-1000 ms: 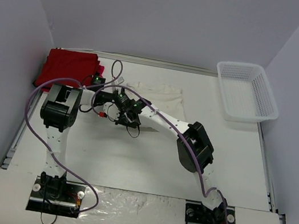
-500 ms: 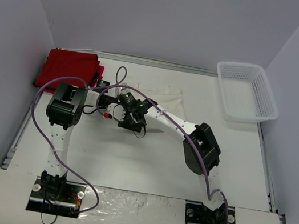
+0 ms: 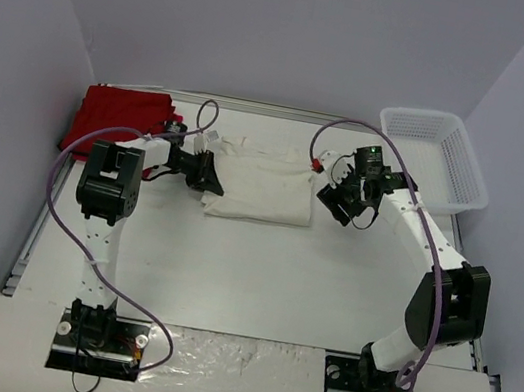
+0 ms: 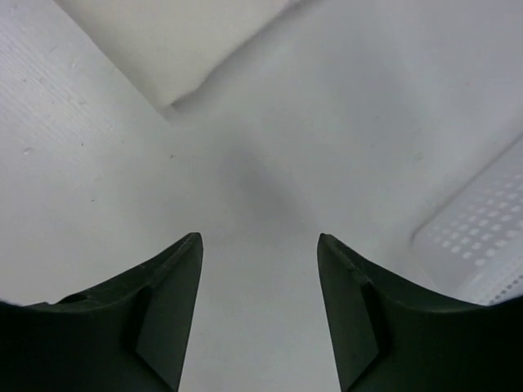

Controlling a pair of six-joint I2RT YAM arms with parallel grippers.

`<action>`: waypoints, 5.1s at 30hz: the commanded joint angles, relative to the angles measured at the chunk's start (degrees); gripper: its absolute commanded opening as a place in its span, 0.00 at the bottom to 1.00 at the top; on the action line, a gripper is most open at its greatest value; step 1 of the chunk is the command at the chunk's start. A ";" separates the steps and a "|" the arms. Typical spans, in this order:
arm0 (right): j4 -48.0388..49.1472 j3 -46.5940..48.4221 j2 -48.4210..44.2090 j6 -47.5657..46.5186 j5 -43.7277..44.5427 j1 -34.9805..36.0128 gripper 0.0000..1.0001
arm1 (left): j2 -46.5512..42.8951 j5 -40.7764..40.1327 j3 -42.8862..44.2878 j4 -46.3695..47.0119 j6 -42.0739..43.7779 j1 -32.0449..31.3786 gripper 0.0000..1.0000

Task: Fold and stack the t-shirts
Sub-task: Put the neatly folded tshirt into the corner of the board with the left arm

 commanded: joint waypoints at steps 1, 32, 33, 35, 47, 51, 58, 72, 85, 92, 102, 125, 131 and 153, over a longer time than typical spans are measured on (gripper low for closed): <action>-2.54 -3.94 0.51 3.15 -7.29 -2.37 0.57 | -4.21 -7.59 3.97 -8.88 7.09 0.35 0.02; 2.03 -15.46 2.88 3.69 -17.23 -9.23 0.75 | 10.56 -60.22 54.09 -49.24 27.66 -5.01 0.02; 1.95 -15.46 2.97 3.60 -17.06 -9.14 0.75 | 9.59 -61.11 53.38 -48.45 27.84 -5.10 0.02; 2.03 -15.64 3.32 3.68 -16.88 -9.05 0.77 | 7.74 -64.71 52.50 -46.86 28.37 -5.01 0.02; 2.03 -15.99 4.20 3.68 -15.30 -8.44 0.81 | 3.96 -73.95 54.80 -45.37 28.81 -5.18 0.02; 1.95 -16.08 4.91 3.77 -14.77 -8.26 0.82 | 2.38 -74.30 51.89 -44.14 28.63 -5.71 0.02; 1.95 -16.16 5.70 3.86 -13.63 -8.26 0.83 | 1.50 -76.85 51.88 -45.19 28.98 -6.59 0.02; 1.95 -16.43 6.93 3.95 -11.52 -7.03 0.86 | -4.13 -89.15 52.85 -44.66 33.11 -8.52 0.02; 1.95 -16.78 8.95 3.95 -9.06 -5.80 0.88 | -5.18 -94.96 55.66 -45.80 34.52 -9.76 0.02; 1.95 -17.04 9.92 3.95 -8.00 -5.19 0.89 | -5.18 -97.16 57.06 -45.72 37.15 -10.02 0.02; 2.03 -17.66 12.20 3.95 -5.80 -3.87 0.90 | -5.97 -96.55 60.66 -45.80 36.55 -9.58 0.02; 2.21 -18.27 12.99 3.60 -4.57 -3.69 0.92 | -4.39 -88.54 67.08 -48.36 33.47 -7.30 0.02; 2.12 -18.36 13.87 3.60 -4.05 -3.69 0.92 | -4.13 -87.67 68.93 -47.48 34.08 -5.80 0.02; 2.12 -18.80 17.48 3.86 -1.94 -3.78 0.92 | -4.04 -80.28 69.37 -46.25 30.48 2.81 0.02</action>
